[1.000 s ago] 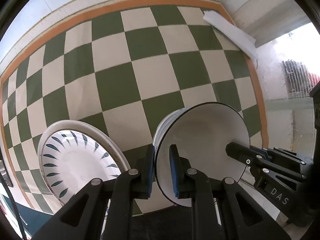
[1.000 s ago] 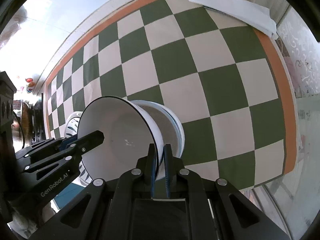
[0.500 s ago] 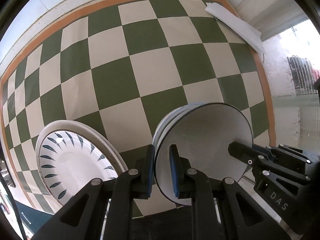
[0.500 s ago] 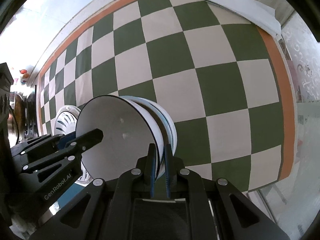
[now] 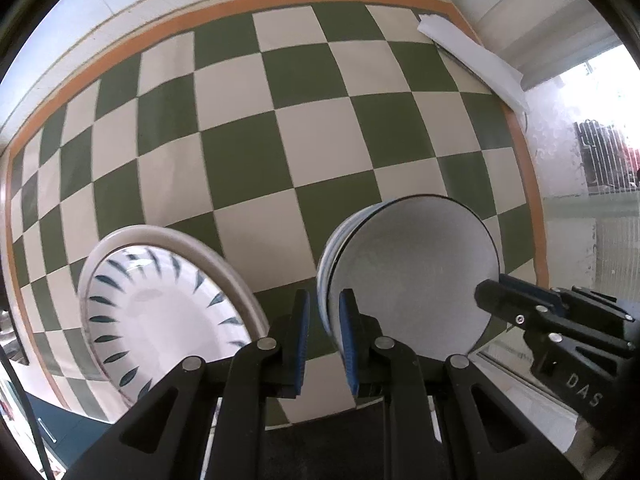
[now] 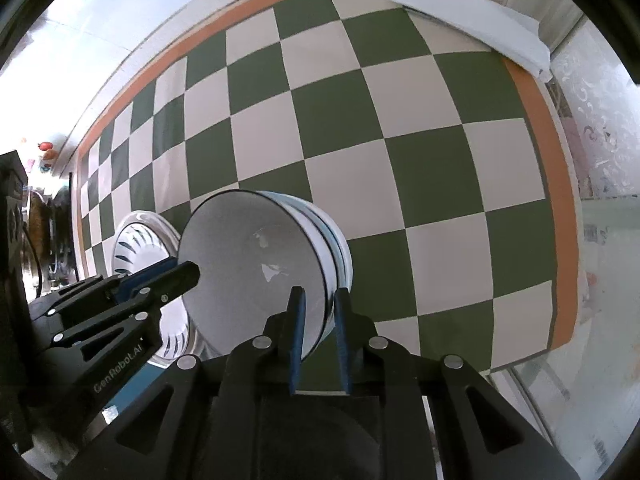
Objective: Organize plates and bowls
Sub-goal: 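Lower the bowl stack onto the cloth and open both tools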
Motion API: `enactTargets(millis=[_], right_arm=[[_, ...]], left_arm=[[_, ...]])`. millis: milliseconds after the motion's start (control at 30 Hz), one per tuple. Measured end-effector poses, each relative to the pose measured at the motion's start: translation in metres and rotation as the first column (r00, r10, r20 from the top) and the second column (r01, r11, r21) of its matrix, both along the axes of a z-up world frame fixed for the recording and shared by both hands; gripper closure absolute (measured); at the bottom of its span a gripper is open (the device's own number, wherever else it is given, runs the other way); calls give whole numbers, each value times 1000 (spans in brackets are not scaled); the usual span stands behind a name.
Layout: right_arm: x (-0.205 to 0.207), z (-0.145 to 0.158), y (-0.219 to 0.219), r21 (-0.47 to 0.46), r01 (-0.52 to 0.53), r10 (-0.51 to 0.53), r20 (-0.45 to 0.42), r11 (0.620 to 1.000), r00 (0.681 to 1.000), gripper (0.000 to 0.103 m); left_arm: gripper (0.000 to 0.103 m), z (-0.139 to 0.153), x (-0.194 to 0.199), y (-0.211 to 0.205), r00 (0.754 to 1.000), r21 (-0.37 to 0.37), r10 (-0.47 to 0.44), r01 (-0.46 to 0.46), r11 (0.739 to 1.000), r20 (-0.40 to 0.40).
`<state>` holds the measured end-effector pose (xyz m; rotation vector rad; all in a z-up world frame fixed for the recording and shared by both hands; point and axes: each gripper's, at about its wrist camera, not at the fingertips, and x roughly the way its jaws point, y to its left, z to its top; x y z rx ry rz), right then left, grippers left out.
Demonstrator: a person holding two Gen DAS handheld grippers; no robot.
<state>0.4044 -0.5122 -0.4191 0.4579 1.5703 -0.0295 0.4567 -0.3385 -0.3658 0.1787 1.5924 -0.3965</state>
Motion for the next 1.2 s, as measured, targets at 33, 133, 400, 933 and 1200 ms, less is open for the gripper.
enactTargets(millis=[33, 133, 400, 933, 1200], right_arm=[[-1, 3, 1, -3, -4, 4, 5, 1000, 1000, 84], [-11, 20, 7, -18, -16, 16, 36, 1000, 999, 80], [-48, 74, 26, -52, -17, 24, 129, 998, 991, 68], [-108, 155, 37, -109, 19, 10, 262, 994, 965, 17], [-127, 175, 40, -102, 43, -9, 308, 994, 951, 14]], left_arm=[[89, 6, -2, 3, 1000, -2, -4, 4, 1000, 12], [89, 29, -13, 11, 996, 13, -29, 28, 1000, 81], [77, 76, -43, 32, 989, -30, -37, 42, 999, 145], [9, 150, -77, 58, 960, -128, -5, 42, 991, 280], [7, 167, -87, 64, 955, -151, 1, 46, 987, 296]])
